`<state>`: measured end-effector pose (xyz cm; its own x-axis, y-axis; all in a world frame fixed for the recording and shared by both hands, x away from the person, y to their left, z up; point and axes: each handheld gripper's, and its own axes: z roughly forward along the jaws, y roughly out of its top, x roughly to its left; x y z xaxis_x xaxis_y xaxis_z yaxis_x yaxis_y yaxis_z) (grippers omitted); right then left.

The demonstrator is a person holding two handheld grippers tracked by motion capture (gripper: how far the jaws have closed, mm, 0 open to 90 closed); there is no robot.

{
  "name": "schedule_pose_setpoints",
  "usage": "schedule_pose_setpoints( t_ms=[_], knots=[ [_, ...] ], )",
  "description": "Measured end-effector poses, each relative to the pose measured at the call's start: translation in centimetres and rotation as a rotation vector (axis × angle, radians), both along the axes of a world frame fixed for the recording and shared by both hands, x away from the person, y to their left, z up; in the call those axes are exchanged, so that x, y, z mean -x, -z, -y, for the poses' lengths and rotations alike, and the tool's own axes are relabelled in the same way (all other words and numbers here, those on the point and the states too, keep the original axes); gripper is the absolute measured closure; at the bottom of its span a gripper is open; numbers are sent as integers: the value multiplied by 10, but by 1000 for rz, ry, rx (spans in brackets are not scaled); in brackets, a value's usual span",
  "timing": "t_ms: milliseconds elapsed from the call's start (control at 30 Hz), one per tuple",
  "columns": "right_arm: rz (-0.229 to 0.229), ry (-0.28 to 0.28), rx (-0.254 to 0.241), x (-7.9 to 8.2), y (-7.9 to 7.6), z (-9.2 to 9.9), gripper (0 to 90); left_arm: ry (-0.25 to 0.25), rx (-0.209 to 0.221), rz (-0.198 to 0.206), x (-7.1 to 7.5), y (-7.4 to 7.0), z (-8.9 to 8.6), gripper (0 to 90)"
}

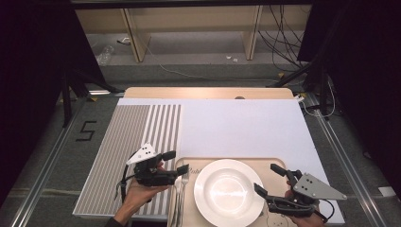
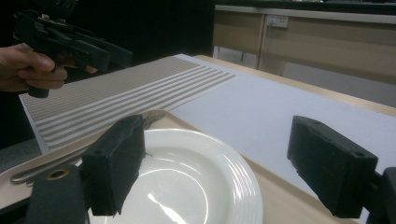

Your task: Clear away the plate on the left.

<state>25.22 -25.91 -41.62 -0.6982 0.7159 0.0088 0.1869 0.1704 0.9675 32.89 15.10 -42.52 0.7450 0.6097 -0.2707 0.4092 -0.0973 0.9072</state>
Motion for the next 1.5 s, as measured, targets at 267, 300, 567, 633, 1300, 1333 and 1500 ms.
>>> schedule_pose_setpoints(
  t_ms=[267,300,567,633,1300,1333,1500],
  knots=[
    [-9,-3,0,0,0,0,190,14,-12,44,4,2,-4,230],
    [-7,-3,-1,0,0,0,189,11,-15,52,5,2,-4,228],
    [-6,2,-2,1,-1,1,189,-30,-12,94,10,6,-14,224],
    [-4,1,-4,1,-1,1,189,-37,17,98,12,5,-17,221],
    [-2,-1,-16,1,-2,1,184,-62,61,123,16,6,-23,177],
    [-1,-1,-16,1,-2,1,184,-60,64,124,16,6,-22,176],
    [-1,-3,-18,1,-2,2,184,-57,60,129,16,6,-21,165]
  ],
)
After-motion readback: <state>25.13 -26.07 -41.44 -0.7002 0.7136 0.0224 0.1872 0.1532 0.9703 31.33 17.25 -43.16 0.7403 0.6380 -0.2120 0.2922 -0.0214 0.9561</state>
